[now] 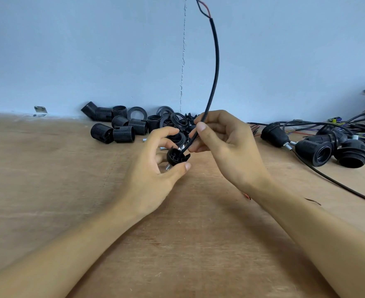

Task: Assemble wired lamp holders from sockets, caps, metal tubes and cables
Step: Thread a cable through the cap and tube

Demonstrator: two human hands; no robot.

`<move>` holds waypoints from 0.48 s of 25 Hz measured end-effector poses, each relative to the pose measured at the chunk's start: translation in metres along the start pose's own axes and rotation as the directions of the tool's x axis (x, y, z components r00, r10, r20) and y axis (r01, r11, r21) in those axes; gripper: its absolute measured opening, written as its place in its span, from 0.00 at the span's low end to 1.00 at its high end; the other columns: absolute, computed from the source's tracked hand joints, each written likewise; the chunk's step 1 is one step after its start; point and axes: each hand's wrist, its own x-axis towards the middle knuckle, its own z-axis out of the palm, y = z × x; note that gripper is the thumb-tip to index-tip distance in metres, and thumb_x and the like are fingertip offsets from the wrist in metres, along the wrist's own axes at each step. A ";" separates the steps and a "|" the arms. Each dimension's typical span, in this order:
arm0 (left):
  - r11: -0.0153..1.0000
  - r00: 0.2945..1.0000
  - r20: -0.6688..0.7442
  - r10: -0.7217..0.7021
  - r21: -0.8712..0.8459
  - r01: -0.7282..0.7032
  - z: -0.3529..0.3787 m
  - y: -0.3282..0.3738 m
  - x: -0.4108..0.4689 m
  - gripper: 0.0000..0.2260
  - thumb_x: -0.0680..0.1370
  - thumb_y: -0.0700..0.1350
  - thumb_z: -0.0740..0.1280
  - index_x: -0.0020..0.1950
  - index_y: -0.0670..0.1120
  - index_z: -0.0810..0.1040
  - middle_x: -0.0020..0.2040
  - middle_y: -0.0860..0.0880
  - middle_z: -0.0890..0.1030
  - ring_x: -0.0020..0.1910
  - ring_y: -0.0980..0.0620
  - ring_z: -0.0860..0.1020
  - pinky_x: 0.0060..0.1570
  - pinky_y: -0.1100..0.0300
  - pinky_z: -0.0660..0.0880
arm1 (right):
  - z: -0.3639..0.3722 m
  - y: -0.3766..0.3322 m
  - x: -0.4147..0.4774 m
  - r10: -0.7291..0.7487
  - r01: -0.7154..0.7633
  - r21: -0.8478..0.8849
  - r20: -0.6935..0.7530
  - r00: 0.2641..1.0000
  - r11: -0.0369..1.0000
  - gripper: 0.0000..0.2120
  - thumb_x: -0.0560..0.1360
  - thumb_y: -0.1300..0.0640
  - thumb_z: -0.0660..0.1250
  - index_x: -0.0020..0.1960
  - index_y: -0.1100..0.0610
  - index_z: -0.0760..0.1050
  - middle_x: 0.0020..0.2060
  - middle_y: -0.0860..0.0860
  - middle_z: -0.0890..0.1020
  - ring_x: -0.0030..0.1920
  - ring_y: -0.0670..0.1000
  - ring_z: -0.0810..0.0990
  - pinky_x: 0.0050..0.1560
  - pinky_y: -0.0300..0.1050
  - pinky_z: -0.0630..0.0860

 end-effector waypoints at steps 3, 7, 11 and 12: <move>0.999 1.000 0.009 0.010 0.033 -0.010 0.000 0.001 -0.001 0.27 0.73 0.43 0.77 0.67 0.61 0.74 0.53 0.61 0.79 0.51 0.54 0.85 0.49 0.60 0.78 | -0.001 -0.001 0.001 0.003 -0.003 -0.012 -0.008 1.000 1.000 0.02 0.81 0.59 0.67 0.49 0.55 0.77 0.37 0.49 0.85 0.37 0.51 0.86 0.43 0.44 0.83; 0.999 1.000 0.001 0.025 0.038 -0.025 0.001 0.003 -0.001 0.26 0.73 0.43 0.77 0.66 0.61 0.74 0.54 0.61 0.79 0.51 0.54 0.85 0.50 0.60 0.80 | 0.001 -0.001 0.000 0.021 -0.021 -0.009 -0.020 1.000 1.000 0.03 0.80 0.59 0.69 0.48 0.56 0.76 0.38 0.52 0.85 0.38 0.52 0.86 0.45 0.48 0.84; 0.999 0.999 -0.025 0.033 0.044 -0.032 0.001 0.004 -0.001 0.27 0.74 0.40 0.78 0.67 0.59 0.74 0.54 0.59 0.79 0.52 0.54 0.85 0.49 0.61 0.80 | 0.002 0.001 -0.001 0.039 -0.038 -0.053 0.027 0.999 0.998 0.05 0.78 0.57 0.72 0.47 0.57 0.78 0.40 0.53 0.86 0.40 0.50 0.86 0.47 0.50 0.83; 0.999 0.999 -0.028 0.031 0.035 -0.030 0.001 0.005 -0.002 0.26 0.74 0.41 0.78 0.66 0.60 0.74 0.54 0.59 0.79 0.51 0.54 0.85 0.49 0.61 0.80 | 0.002 0.001 0.000 0.040 -0.035 -0.101 0.050 0.998 0.994 0.05 0.78 0.56 0.73 0.47 0.56 0.79 0.40 0.51 0.86 0.41 0.49 0.86 0.48 0.50 0.82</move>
